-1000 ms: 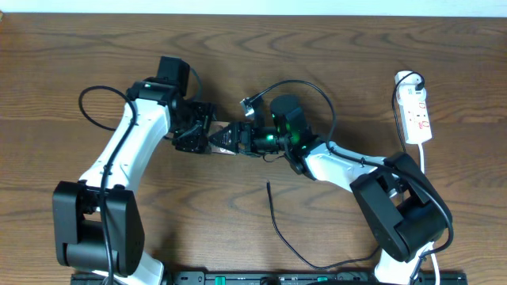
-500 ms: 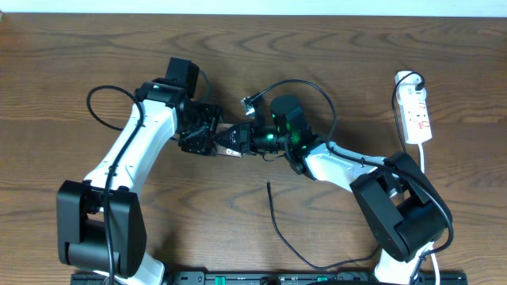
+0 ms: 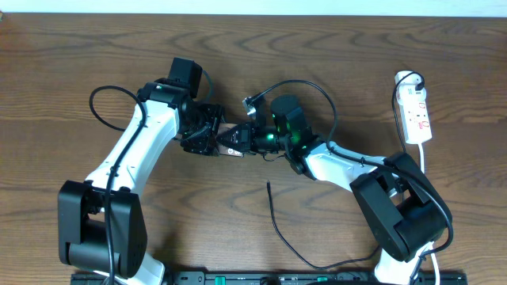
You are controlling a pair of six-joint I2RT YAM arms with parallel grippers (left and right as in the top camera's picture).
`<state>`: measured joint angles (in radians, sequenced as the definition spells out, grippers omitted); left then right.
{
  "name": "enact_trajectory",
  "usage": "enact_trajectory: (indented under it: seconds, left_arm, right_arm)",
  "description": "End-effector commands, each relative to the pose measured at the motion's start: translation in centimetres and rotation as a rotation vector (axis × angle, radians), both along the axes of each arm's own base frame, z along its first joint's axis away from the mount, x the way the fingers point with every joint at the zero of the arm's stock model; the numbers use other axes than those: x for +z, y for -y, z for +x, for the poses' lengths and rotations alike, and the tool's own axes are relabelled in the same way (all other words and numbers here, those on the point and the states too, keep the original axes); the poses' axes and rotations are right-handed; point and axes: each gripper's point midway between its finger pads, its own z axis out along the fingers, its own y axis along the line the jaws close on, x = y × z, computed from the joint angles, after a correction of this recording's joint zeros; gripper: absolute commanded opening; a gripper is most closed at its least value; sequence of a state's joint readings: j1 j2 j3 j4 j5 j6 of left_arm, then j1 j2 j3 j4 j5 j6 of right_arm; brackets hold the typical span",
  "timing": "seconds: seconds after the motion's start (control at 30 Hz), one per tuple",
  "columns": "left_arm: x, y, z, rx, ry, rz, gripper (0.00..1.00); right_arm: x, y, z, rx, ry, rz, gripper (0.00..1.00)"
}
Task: Plug charger to phone and switch on socket
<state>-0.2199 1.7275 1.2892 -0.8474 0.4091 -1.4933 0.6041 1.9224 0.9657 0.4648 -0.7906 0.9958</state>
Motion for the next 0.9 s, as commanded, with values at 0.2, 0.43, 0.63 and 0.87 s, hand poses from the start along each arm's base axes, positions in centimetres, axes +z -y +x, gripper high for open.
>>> enact_trajectory:
  seconds: [0.2,0.43,0.63,0.87]
  left_arm:
    - [1.4,1.1,0.3,-0.010,0.028,-0.037,0.07]
    - [1.4,1.1,0.3,-0.010,0.028,-0.036,0.22]
    - [1.4,0.8,0.4,-0.031,0.041,-0.030,0.90]
    - [2.5,-0.3,1.1,-0.085,0.079,-0.154,0.91]
  right_arm:
    - [0.8,-0.7,-0.5,0.036,0.020,0.023,0.01]
    - [0.8,-0.7,-0.5,0.036,0.020,0.023,0.01]
    - [1.2,0.1,0.0,0.045,0.011,0.043,0.01]
    - [1.6,4.9,3.6,-0.017,-0.002,0.075,0.01]
